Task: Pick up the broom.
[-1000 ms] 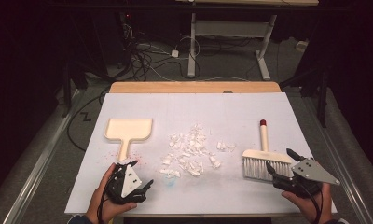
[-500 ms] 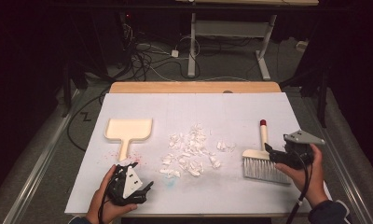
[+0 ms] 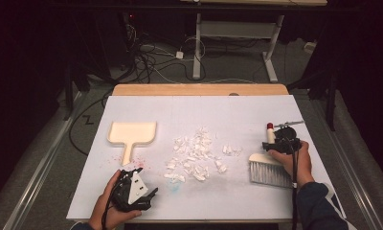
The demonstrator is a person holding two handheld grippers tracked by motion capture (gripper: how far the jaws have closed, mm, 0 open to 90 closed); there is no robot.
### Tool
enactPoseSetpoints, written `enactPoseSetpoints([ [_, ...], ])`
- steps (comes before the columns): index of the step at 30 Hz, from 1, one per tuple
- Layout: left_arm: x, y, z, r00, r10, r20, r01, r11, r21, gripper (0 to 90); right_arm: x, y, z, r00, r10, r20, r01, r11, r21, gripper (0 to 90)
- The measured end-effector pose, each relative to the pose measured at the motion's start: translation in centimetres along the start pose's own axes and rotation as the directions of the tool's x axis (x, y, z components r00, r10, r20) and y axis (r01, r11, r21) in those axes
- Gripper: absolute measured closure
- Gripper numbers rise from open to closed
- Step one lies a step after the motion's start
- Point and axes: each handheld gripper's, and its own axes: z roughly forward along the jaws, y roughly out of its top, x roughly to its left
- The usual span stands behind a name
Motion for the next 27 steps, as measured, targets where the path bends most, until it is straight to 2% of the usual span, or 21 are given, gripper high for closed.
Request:
enactPoseSetpoints([
  [3,-0.1,0.1,-0.1,1.0,0.006,0.0,-0.006,1.0,-0.003,18.0,0.2,0.2,0.3,1.0,-0.009,-0.003,0.009,1.0,-0.023,60.0],
  [7,-0.1,0.1,0.0,1.0,0.005,0.002,-0.005,1.0,0.001,18.0,0.3,0.3,0.4,0.9996,-0.028,0.006,0.028,0.999,-0.024,61.0],
  [9,-0.1,0.1,0.1,1.0,0.007,0.004,-0.007,1.0,0.001,18.0,0.2,0.3,0.4,0.9997,-0.024,-0.003,0.024,0.999,-0.026,61.7],
  [14,-0.2,0.2,0.2,0.9999,0.015,0.008,-0.015,0.9999,0.007,18.0,0.5,0.4,0.5,0.9992,-0.039,-0.006,0.038,0.998,-0.04,71.0],
  [16,-0.1,0.2,0.2,0.9998,0.022,0.006,-0.022,0.9997,0.011,18.0,0.7,0.4,0.6,0.9979,-0.064,0.006,0.065,0.997,-0.041,71.1],
  [22,0.0,0.1,0.1,0.9999,0.01,0.005,-0.01,0.9999,0.007,18.0,0.6,0.3,0.5,0.9981,-0.061,0.0,0.061,0.997,-0.051,71.1],
  [25,0.0,0.1,0.0,1.0,0.008,0.002,-0.008,1.0,0.003,18.0,0.5,0.3,-0.2,0.9977,-0.067,-0.002,0.067,0.994,-0.09,71.1],
  [27,0.0,0.1,-0.1,1.0,0.007,0.0,-0.007,1.0,0.003,18.0,0.5,0.3,-1.1,0.9973,-0.073,0.011,0.074,0.985,-0.156,71.2],
])
